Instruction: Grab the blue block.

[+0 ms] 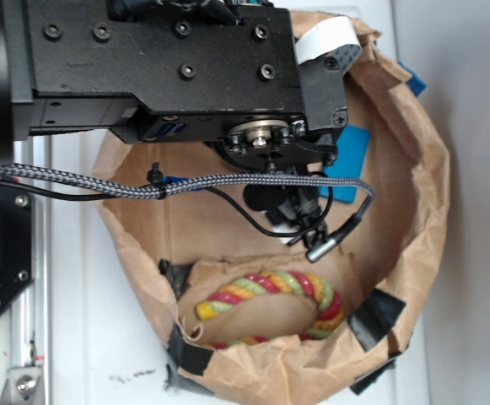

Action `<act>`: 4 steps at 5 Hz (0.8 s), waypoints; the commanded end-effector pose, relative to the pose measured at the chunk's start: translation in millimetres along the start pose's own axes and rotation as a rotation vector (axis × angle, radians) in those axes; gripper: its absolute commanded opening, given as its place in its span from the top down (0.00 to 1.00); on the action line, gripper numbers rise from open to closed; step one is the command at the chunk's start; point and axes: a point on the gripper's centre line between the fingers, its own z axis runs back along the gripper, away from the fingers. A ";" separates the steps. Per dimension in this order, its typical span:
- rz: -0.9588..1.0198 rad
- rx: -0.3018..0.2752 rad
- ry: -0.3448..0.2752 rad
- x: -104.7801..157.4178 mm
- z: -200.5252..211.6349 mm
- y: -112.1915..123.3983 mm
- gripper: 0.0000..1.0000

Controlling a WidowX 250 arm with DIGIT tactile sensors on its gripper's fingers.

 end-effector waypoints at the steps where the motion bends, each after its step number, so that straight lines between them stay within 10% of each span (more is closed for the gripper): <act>1: 0.067 -0.009 -0.057 25.3 -17.1 3.9 0.00; 4: 0.117 -0.027 -0.094 41.3 -44.5 -12.3 0.00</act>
